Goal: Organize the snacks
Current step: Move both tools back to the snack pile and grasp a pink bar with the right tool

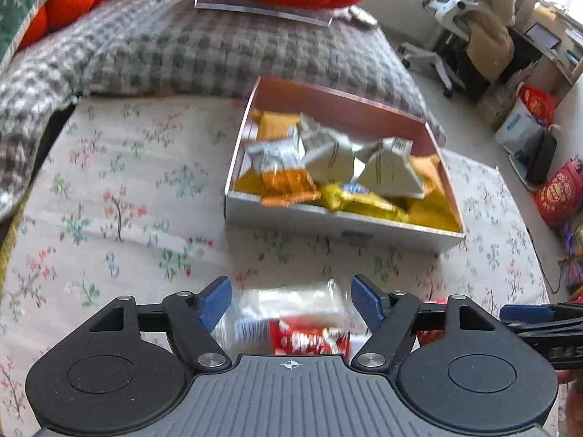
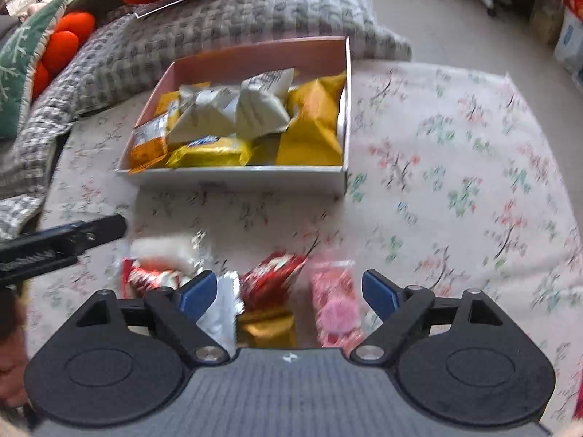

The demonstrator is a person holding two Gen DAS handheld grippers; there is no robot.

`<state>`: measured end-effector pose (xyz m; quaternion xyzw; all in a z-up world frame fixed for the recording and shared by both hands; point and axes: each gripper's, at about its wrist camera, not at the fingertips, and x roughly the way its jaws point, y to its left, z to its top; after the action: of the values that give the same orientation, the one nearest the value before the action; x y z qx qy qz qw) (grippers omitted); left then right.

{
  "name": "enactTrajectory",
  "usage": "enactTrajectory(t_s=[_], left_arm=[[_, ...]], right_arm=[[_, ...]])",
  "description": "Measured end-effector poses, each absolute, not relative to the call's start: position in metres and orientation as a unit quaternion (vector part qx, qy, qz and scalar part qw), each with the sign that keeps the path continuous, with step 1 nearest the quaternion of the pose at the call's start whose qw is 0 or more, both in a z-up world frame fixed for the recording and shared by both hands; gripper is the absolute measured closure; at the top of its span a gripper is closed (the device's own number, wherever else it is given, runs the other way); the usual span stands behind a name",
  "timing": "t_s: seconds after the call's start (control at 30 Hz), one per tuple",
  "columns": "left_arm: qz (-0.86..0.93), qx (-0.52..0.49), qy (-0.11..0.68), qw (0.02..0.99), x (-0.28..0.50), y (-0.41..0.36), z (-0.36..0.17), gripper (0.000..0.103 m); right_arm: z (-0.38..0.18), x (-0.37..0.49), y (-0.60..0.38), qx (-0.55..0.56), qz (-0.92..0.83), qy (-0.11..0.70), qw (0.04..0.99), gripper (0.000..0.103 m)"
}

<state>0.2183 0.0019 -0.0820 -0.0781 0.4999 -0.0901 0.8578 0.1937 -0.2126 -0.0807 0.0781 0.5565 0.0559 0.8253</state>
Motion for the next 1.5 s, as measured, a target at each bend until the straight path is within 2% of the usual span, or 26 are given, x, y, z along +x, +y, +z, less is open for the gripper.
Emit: enactTrajectory(t_s=[0.17, 0.3, 0.37, 0.47, 0.67, 0.83, 0.93, 1.03, 1.17, 1.33, 1.4, 1.43, 1.47, 1.5], left_arm=[[-0.080, -0.052, 0.514, 0.852, 0.223, 0.003, -0.099, 0.030], [-0.069, -0.018, 0.517, 0.853, 0.230, 0.007, -0.113, 0.030], [-0.066, 0.028, 0.503, 0.861, 0.233, 0.004, -0.116, 0.030], [-0.086, 0.091, 0.486, 0.865, 0.233, -0.003, -0.120, 0.030], [-0.157, 0.129, 0.469, 0.860, 0.223, -0.017, -0.125, 0.030], [-0.235, 0.172, 0.487, 0.824, 0.207, -0.037, -0.130, 0.031], [-0.230, 0.231, 0.472, 0.819, 0.199, -0.048, -0.136, 0.029], [-0.200, 0.242, 0.468, 0.826, 0.204, -0.045, -0.140, 0.029], [-0.204, 0.271, 0.439, 0.832, 0.202, -0.048, -0.144, 0.030], [-0.207, 0.276, 0.428, 0.835, 0.205, -0.054, -0.144, 0.029], [-0.204, 0.262, 0.430, 0.840, 0.209, -0.054, -0.144, 0.032], [-0.207, 0.258, 0.431, 0.840, 0.210, -0.055, -0.144, 0.041], [-0.212, 0.253, 0.432, 0.839, 0.211, -0.056, -0.143, 0.055], [-0.214, 0.250, 0.435, 0.838, 0.212, -0.057, -0.143, 0.061]], right_arm=[[-0.080, 0.190, -0.223, 0.081, 0.049, 0.550, 0.830, 0.019], [-0.100, 0.197, -0.230, 0.063, 0.019, 0.577, 0.814, 0.038], [-0.108, 0.199, -0.233, 0.055, 0.009, 0.589, 0.806, 0.042], [-0.109, 0.198, -0.234, 0.050, 0.012, 0.591, 0.805, 0.042], [-0.115, 0.196, -0.220, 0.029, 0.025, 0.601, 0.798, 0.042], [-0.115, 0.195, -0.218, 0.027, 0.036, 0.604, 0.796, 0.041], [-0.117, 0.195, -0.220, 0.022, 0.036, 0.606, 0.795, 0.040], [-0.120, 0.194, -0.220, 0.014, 0.032, 0.609, 0.792, 0.040], [-0.124, 0.194, -0.219, 0.005, 0.027, 0.613, 0.790, 0.041], [-0.131, 0.196, -0.215, -0.007, 0.025, 0.616, 0.787, 0.051], [-0.132, 0.198, -0.216, 0.000, 0.026, 0.617, 0.786, 0.051], [-0.133, 0.199, -0.218, 0.003, 0.026, 0.617, 0.787, 0.051], [-0.133, 0.200, -0.219, 0.007, 0.026, 0.616, 0.787, 0.051], [-0.133, 0.201, -0.220, 0.011, 0.026, 0.615, 0.788, 0.053]])
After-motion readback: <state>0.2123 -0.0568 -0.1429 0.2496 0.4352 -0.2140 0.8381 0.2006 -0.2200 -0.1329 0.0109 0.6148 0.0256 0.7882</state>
